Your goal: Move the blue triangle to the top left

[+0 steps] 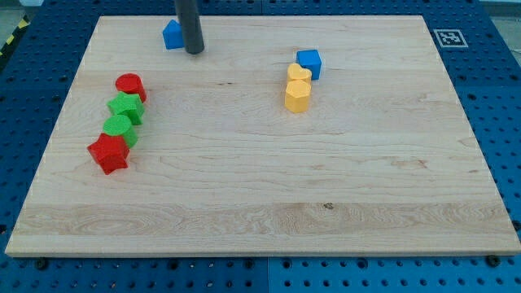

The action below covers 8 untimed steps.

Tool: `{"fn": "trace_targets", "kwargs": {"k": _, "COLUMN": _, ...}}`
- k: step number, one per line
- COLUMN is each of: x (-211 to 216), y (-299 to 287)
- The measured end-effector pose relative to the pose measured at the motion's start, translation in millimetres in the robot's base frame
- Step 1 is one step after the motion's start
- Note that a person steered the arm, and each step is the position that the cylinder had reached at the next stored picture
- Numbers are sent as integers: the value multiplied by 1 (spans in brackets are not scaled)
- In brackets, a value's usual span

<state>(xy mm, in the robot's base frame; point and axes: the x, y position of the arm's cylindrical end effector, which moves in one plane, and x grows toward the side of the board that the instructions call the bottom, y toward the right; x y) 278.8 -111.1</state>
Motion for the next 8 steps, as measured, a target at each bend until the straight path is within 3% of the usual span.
{"fn": "trace_targets", "kwargs": {"k": 2, "x": -18, "y": -29}}
{"fn": "trace_targets", "kwargs": {"k": 3, "x": -21, "y": -7}}
{"fn": "trace_targets", "kwargs": {"k": 6, "x": -36, "y": -65}}
{"fn": "trace_targets", "kwargs": {"k": 7, "x": -30, "y": -41}}
{"fn": "trace_targets", "kwargs": {"k": 8, "x": 15, "y": 0}}
